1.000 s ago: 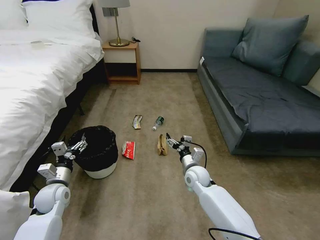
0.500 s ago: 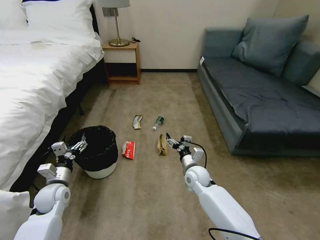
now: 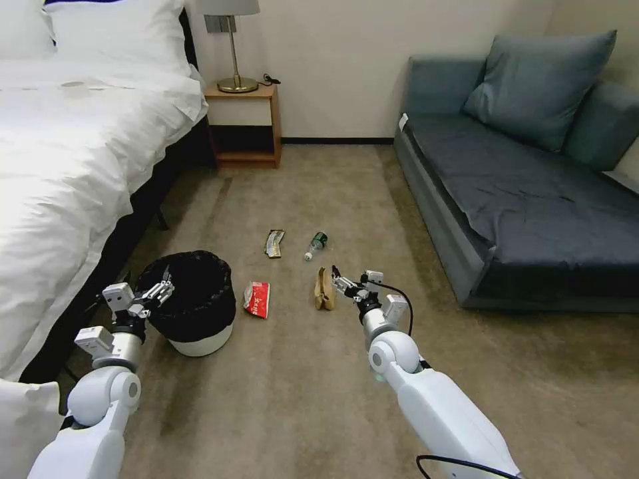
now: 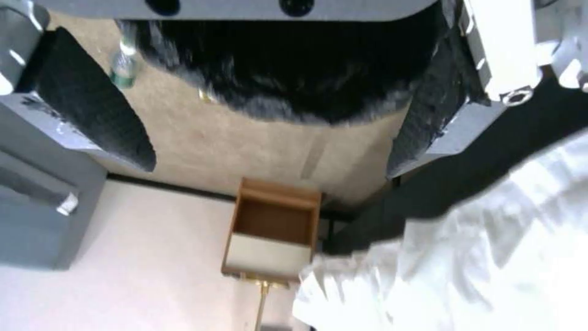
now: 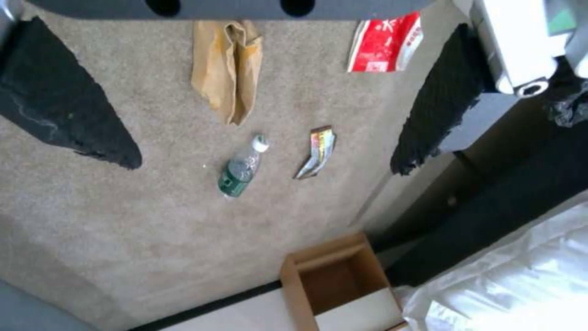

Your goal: Pick up the trash bin, then pick up the garbage on the floor and place it into the trash bin.

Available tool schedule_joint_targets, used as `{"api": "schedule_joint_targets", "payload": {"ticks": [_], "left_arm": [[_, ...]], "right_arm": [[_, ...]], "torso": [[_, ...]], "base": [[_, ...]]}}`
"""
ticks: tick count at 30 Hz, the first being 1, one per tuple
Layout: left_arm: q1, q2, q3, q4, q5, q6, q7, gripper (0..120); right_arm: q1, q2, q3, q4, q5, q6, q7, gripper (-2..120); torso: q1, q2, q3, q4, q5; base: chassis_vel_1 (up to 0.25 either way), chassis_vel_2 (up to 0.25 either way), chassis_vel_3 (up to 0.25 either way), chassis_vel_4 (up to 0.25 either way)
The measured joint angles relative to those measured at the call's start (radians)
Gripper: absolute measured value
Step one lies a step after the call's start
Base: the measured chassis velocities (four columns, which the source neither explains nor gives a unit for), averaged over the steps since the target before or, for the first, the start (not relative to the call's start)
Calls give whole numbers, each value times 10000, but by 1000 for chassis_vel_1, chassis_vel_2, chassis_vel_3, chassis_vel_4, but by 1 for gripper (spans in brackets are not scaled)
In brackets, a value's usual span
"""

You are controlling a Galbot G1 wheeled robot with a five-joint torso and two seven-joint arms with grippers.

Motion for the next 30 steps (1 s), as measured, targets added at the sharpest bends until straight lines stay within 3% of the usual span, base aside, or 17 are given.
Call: {"api": "schedule_joint_targets", "payload": {"ticks": [1,4,7,8,10,12,22,24,26,30], "left_arm": [[-87,-327,-161,-231,518,-274,-42,100],[-157,-593,-295,-412,948,-517,-95,100],[-377,-1474,-728,-1006,2353,-1275,-259,100],[-377,-1474,-728,-1006,2353,-1275,-259,100],[-396,-1939,-840,-1413,2789,-1605,-343,100],[-366,-2109,-856,-1551,2873,-1693,-339,100],[-202,-1995,-1061,-1468,2707,-1650,-458,100],[-89,-1905,-1062,-1495,2466,-1446,-643,100],[-51,-1888,-1058,-1505,2460,-1417,-684,100],[106,-1865,-1000,-1620,2428,-1127,-887,100]], "right_arm": [[-23,4,31,10,-24,0,-1,100],[-87,11,108,50,-80,0,-3,100],[-921,162,1087,687,-804,116,-97,100],[-921,162,1087,687,-804,116,-97,100],[-1440,254,1696,1081,-1259,198,-162,100],[-1823,325,2146,1381,-1594,262,-210,100],[-3905,706,4582,2958,-3407,585,-471,100],[-4807,821,5611,3624,-4175,777,-690,100],[-4961,749,5766,3695,-4286,846,-821,100],[-5161,499,5929,3726,-4407,951,-1067,100]], "torso": [[0,0,0,1,1],[0,0,0,0,4],[0,0,0,-3,5],[0,0,0,-3,5],[0,0,0,-1,2],[0,0,-2,-6,6],[0,0,-3,-2,2],[0,1,-3,-2,3],[-1,1,-3,-9,2],[-1,1,-1,0,4]], "base": [[0,0,0,0],[0,0,0,0],[0,0,0,0],[0,0,0,0],[0,0,0,0],[0,0,0,0],[0,0,0,0],[0,0,0,0],[0,0,0,0],[0,0,0,0]]}}
